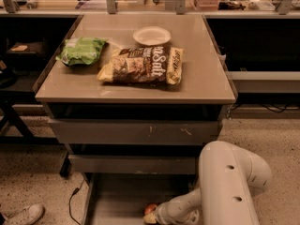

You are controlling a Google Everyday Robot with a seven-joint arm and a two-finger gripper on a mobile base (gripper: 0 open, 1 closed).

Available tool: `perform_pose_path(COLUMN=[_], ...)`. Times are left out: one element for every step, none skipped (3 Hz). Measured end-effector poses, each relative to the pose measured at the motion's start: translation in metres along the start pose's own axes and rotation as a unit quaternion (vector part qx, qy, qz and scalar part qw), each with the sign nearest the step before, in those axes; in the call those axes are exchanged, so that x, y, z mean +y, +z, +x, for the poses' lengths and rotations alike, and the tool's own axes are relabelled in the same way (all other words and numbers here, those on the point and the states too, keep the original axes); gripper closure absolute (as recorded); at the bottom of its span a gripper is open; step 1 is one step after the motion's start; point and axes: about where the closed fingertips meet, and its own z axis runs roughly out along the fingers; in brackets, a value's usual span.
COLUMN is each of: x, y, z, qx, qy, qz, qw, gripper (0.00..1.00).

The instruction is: Place apple into bottom drawer

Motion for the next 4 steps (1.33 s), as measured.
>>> perform_pose_path(x=[0.0,0.0,0.0,0.0], y=[0.0002,0.0002,0.0002,0.0002], z=[0.0,0.0,0.0,0.0], qx=[0.0,0.0,0.0,0.0], qy=[0.0,0.0,0.0,0.0], qz=[0.0,0.0,0.0,0.0], qw=[1.0,1.0,1.0,1.0], gripper=[0.82,0.59,0.35,0.12])
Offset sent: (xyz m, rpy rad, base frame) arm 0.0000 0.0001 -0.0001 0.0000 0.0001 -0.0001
